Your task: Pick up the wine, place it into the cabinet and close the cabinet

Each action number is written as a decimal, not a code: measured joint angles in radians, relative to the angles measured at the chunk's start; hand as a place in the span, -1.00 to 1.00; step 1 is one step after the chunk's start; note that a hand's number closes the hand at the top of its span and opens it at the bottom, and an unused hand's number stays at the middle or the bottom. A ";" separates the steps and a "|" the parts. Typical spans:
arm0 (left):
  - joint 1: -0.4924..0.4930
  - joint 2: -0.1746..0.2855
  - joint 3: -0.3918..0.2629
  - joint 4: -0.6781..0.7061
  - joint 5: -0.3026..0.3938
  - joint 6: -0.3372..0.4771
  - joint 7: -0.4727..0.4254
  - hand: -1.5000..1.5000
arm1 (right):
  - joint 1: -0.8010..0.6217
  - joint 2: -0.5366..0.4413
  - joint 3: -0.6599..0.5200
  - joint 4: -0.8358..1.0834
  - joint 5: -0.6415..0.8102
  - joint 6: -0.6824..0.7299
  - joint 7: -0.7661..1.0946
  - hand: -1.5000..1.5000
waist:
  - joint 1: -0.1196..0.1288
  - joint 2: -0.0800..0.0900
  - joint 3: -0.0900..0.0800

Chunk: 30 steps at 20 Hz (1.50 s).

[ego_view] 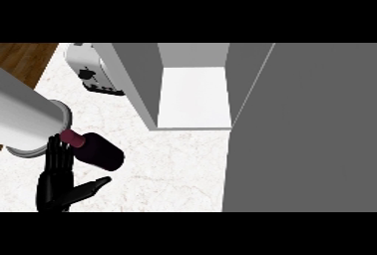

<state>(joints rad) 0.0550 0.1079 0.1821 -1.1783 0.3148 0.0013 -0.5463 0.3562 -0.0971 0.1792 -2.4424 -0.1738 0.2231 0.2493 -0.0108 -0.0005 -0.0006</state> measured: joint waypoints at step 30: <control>-0.402 0.028 0.086 0.769 0.014 -0.306 -0.334 1.00 | 0.018 0.020 0.027 0.004 -0.002 0.012 0.009 -1.00 | -0.009 0.002 0.000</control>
<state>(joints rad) -0.3474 0.1364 0.2684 -0.4092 0.3287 -0.3050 -0.8802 0.3740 -0.0766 0.2063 -2.4385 -0.1754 0.2355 0.2581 -0.0198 0.0013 -0.0011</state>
